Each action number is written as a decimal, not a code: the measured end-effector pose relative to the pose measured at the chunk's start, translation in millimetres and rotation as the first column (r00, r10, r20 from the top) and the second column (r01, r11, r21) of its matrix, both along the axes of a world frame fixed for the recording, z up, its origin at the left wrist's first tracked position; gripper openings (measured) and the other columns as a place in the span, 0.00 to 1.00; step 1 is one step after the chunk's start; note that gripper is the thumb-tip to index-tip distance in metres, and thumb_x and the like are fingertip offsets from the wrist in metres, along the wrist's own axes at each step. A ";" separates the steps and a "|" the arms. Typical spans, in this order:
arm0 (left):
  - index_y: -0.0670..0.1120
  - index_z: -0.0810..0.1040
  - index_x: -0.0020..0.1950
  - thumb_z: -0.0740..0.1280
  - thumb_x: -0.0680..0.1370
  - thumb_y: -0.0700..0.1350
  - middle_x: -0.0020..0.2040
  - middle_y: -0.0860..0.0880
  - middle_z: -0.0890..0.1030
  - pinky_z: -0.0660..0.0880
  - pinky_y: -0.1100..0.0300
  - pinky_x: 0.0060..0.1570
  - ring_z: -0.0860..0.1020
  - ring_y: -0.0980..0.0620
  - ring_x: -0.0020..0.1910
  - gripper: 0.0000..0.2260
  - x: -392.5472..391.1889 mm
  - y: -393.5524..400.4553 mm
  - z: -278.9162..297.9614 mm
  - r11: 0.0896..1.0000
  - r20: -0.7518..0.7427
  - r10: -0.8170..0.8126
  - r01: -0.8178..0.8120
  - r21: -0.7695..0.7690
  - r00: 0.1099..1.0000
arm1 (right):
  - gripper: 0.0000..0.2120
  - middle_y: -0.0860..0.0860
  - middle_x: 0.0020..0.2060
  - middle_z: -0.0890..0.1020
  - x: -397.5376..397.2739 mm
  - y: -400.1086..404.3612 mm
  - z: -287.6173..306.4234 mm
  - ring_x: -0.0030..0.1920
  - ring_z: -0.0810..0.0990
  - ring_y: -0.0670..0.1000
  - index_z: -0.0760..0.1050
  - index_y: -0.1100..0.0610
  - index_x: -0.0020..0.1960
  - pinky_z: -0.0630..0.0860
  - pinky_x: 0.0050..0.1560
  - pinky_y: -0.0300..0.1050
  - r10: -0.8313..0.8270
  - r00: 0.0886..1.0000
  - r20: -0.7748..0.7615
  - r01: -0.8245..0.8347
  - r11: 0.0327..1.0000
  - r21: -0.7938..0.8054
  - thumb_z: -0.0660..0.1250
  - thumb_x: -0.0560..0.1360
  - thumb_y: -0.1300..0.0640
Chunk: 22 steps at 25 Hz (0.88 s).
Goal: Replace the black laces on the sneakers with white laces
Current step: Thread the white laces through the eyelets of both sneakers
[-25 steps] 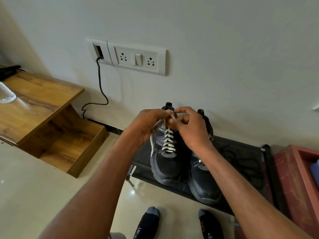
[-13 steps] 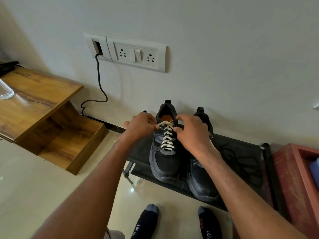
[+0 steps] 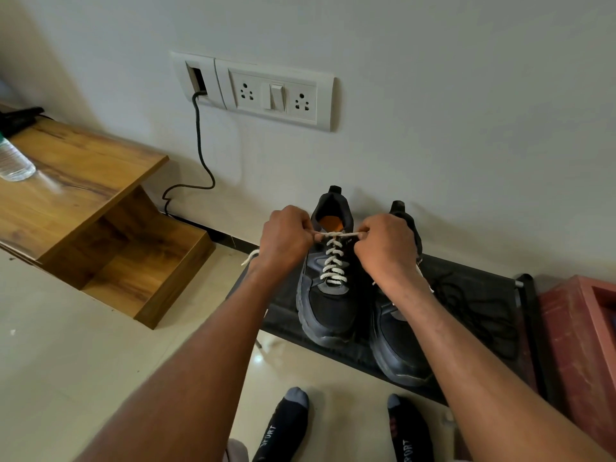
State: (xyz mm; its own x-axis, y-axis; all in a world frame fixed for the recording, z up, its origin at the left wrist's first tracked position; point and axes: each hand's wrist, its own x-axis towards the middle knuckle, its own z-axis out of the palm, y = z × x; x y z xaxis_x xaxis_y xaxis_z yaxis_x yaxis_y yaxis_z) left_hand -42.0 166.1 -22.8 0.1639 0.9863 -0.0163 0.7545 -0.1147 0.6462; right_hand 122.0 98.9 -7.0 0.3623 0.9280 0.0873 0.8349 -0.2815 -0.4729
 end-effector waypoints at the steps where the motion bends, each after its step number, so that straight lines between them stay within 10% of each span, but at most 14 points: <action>1: 0.47 0.81 0.36 0.77 0.76 0.43 0.36 0.53 0.81 0.65 0.60 0.31 0.78 0.53 0.37 0.10 -1.9 1.1 0.0 1.000 -0.008 0.019 -0.019 -0.002 1.000 | 0.07 0.53 0.44 0.85 1.6 0.2 0.5 0.43 0.81 0.53 0.88 0.55 0.50 0.75 0.42 0.44 -0.022 1.000 0.021 0.022 1.000 0.002 0.72 0.77 0.63; 16: 0.43 0.83 0.42 0.75 0.78 0.47 0.40 0.46 0.83 0.75 0.53 0.38 0.81 0.46 0.41 0.09 -0.9 -1.8 2.7 0.998 -0.069 0.050 -0.052 -0.028 0.996 | 0.06 0.52 0.44 0.85 5.0 2.2 -4.2 0.48 0.82 0.58 0.88 0.52 0.46 0.83 0.50 0.57 -0.044 0.990 0.131 0.045 0.999 -0.006 0.73 0.76 0.61; 22: 0.41 0.79 0.38 0.74 0.79 0.50 0.30 0.49 0.78 0.69 0.62 0.32 0.72 0.57 0.26 0.16 3.9 2.4 17.8 0.969 0.440 0.108 0.004 -0.245 0.892 | 0.15 0.52 0.27 0.81 28.8 4.5 14.9 0.28 0.78 0.50 0.85 0.60 0.37 0.77 0.36 0.44 -0.035 0.959 -0.282 0.033 0.999 -0.010 0.73 0.76 0.50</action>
State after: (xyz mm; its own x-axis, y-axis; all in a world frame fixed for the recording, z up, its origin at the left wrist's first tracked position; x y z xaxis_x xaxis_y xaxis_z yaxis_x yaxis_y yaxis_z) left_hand -38.1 168.6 -5.0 0.1570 0.9703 -0.1839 0.3800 0.1125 0.9181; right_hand 150.8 103.4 7.9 0.4031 0.9148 -0.0273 0.6575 -0.3102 -0.6866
